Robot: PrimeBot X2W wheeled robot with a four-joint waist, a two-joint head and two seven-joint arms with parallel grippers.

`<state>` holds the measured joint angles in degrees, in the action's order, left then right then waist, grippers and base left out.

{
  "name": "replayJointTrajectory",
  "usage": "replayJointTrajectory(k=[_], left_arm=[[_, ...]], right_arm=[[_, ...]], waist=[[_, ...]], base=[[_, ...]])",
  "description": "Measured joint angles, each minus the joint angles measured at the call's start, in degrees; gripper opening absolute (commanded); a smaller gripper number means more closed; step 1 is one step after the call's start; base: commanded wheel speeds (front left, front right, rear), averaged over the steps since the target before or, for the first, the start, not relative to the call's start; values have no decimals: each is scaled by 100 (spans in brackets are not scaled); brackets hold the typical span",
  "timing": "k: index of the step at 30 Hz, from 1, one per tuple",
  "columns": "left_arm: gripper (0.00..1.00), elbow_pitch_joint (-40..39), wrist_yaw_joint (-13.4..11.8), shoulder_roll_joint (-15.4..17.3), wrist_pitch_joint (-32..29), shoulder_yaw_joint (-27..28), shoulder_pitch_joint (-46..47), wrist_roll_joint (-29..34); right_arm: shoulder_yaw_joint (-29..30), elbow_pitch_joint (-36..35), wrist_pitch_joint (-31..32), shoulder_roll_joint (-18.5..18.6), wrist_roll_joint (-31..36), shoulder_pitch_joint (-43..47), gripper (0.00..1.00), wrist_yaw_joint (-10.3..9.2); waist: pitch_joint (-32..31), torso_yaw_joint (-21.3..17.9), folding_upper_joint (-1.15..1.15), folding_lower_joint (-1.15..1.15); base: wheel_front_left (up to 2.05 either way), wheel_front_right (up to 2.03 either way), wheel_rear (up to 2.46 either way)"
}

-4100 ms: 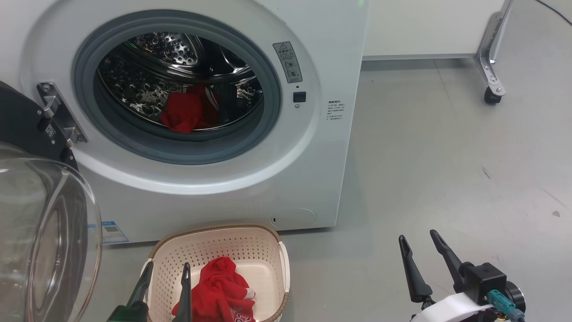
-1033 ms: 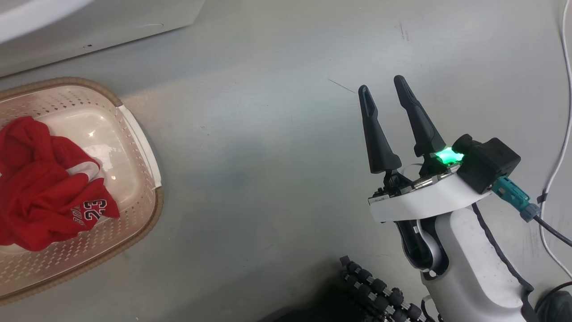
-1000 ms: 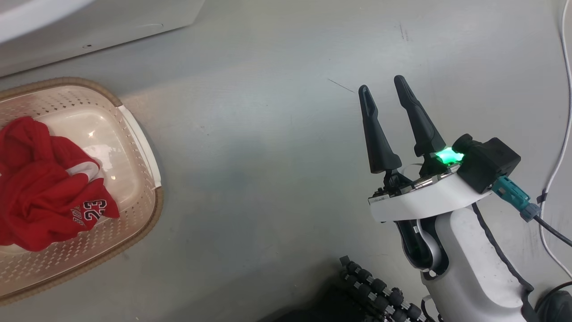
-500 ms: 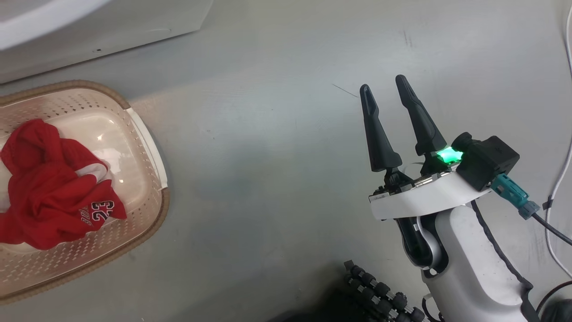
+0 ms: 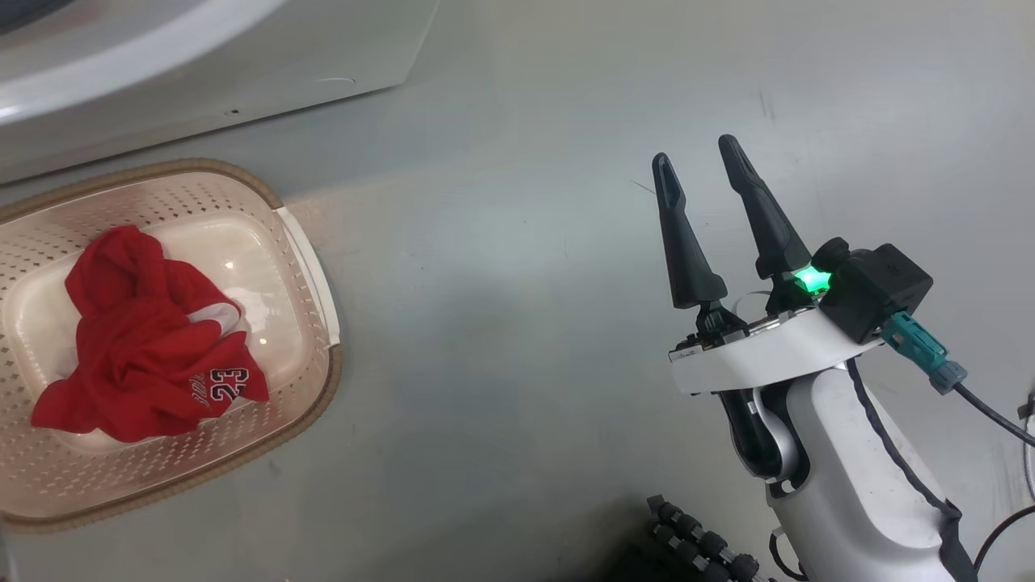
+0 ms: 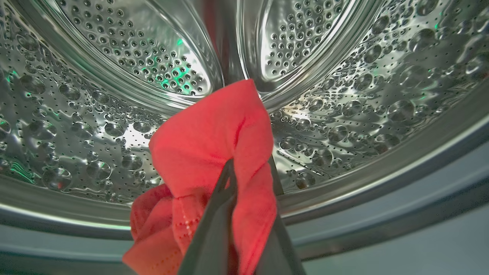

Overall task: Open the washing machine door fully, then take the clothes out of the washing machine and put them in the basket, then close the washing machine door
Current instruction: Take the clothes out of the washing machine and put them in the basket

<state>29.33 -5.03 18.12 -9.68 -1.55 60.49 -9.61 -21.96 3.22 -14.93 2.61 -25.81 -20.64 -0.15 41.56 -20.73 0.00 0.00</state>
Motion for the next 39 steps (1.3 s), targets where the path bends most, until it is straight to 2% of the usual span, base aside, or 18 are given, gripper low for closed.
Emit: replayJointTrajectory(k=[5,14,17,25,39], left_arm=[[0,-66,-4,-233,436,46,-354,-181],[0,-307,5,-859,1325,-60,-1135,-398],[0,-382,32,-994,1594,-101,-1412,-435],[0,-631,90,-1223,2217,-238,-1984,-491],[0,-1486,70,-1313,2349,-167,-2610,-489]], right_arm=[[57,77,0,1,154,6,100,3],[256,222,0,7,495,136,100,10],[315,281,0,8,566,175,100,60],[425,460,0,10,737,462,100,124],[465,627,0,13,781,951,100,205]], waist=[[-143,95,0,0],[-518,403,0,0],[-669,525,0,0],[-1169,830,0,0],[-2131,1214,0,0]], base=[[0,0,0],[0,0,0],[0,0,0],[0,0,0],[0,0,0]])
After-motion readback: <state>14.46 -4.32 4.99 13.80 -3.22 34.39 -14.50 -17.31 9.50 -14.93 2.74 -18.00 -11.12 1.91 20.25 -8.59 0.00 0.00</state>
